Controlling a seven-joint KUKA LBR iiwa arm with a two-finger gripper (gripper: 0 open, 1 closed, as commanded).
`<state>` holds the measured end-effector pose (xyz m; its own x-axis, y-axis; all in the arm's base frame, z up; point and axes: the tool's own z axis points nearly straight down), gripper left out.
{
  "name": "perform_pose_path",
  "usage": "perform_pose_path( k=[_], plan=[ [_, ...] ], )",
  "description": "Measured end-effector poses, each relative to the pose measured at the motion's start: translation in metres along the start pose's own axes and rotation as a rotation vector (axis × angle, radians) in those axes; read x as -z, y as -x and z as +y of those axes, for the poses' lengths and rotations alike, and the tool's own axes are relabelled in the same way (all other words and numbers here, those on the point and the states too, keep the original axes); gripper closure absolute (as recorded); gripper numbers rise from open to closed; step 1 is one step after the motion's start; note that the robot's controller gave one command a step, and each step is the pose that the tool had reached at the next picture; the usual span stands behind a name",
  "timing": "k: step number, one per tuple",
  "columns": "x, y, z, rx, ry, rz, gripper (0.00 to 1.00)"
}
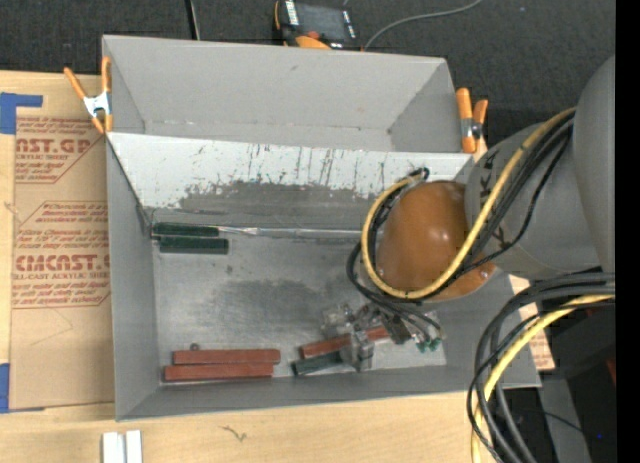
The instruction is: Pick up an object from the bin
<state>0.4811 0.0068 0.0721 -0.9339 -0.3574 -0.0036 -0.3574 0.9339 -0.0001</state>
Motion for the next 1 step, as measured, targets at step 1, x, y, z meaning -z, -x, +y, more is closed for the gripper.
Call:
perform_pose_path(
  k=[1],
  plan=[
    [0.1500, 0.0181, 0.0050, 0.094, -0.003, -0.005, 1.00]
  ],
)
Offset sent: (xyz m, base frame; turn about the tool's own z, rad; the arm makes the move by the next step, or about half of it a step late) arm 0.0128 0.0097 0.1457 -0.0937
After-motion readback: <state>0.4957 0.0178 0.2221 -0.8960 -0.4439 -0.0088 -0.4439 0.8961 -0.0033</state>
